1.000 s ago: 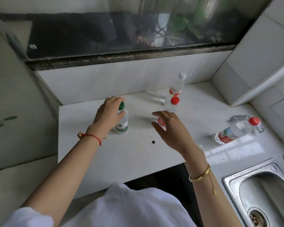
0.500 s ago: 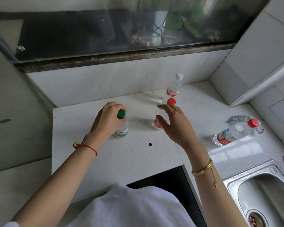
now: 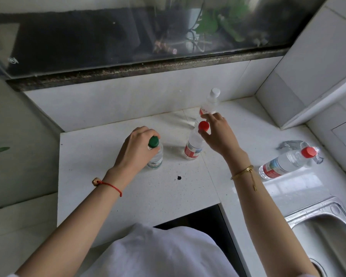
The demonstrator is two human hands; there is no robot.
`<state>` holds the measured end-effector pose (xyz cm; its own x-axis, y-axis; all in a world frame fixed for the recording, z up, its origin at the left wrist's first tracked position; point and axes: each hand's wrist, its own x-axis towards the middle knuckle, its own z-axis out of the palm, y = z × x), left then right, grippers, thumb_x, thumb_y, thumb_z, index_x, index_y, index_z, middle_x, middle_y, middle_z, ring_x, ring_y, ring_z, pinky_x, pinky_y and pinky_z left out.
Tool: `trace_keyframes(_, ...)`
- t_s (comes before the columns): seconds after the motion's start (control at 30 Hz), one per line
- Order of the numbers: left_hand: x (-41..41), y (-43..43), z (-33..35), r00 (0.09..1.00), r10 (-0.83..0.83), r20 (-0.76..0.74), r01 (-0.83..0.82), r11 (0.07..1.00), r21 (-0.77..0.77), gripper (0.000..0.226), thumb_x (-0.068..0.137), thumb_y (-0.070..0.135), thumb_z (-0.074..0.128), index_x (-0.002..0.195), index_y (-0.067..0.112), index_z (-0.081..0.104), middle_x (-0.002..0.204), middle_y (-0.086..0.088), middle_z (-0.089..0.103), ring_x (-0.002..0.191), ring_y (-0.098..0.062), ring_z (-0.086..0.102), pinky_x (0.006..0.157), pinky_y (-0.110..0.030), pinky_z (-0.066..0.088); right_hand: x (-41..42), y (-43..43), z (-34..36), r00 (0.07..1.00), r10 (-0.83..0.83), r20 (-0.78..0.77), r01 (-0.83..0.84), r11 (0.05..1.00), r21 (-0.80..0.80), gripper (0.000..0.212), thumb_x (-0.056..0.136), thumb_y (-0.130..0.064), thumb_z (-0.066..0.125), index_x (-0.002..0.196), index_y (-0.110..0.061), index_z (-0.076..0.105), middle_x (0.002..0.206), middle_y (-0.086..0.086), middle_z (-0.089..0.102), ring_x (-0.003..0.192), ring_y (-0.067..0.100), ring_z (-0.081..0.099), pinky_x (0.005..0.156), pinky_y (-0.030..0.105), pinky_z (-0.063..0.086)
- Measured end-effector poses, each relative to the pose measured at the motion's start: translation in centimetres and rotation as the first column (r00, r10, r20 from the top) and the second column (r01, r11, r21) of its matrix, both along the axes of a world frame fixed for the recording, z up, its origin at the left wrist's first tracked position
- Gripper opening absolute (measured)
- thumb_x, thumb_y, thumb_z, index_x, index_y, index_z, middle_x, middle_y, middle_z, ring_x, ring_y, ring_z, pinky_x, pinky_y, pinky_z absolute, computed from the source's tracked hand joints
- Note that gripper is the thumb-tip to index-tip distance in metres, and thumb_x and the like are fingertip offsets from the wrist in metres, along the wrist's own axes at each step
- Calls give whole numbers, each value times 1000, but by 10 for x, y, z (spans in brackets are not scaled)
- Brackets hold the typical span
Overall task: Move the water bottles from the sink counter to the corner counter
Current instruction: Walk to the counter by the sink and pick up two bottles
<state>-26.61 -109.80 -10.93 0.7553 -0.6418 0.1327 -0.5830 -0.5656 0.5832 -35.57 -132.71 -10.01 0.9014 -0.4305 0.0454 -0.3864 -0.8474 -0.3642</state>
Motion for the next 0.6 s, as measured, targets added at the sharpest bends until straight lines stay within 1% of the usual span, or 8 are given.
trace_keyframes(0.1,0,-4,0,1000,12,-7,-11,1000,13,22,75,13,73,96,15,67,97,-1,63,88,-20,55,77,-36,50,3,-1,-8,1000,-6,-11,7,999,43,39,86,-21,65,121,-10,54,124,13,55,107,31,57,90,41,52)
trace_keyframes(0.23,-1,-6,0,999,37,-18,-37,999,10,24,74,14,74,96,16,67,97,1,63,85,-17,53,76,-34,50,6,-1,-12,1000,-6,-7,7,997,75,34,84,-19,66,114,-9,54,121,13,53,98,31,59,85,42,55)
trace_keyframes(0.37,-4,-8,2,998,54,-25,-54,999,3,25,73,14,75,97,17,67,98,1,64,84,-17,54,76,-33,50,8,-3,-11,1000,-13,4,13,994,108,31,84,-15,66,111,-6,55,120,14,53,98,31,58,87,40,54)
trace_keyframes(0.47,-8,-6,4,997,69,-25,-69,998,-6,26,73,14,75,97,18,67,98,2,64,88,-18,56,78,-34,50,4,2,-11,999,-16,29,12,992,128,30,81,-11,67,109,-5,56,117,14,53,96,30,58,86,38,54)
trace_keyframes(0.53,-11,-3,6,996,82,-24,-83,996,-14,25,73,14,75,97,18,67,99,2,64,89,-18,57,78,-35,51,-4,9,-12,999,-3,46,-3,991,132,32,80,-10,68,110,-6,56,118,12,52,95,28,57,84,35,53)
trace_keyframes(0.6,-15,1,8,995,100,-23,-101,995,-23,25,73,15,75,96,18,67,98,2,64,89,-18,57,79,-35,51,-13,19,-13,997,15,69,-24,991,132,34,80,-9,68,111,-7,56,116,11,52,90,26,55,81,32,52)
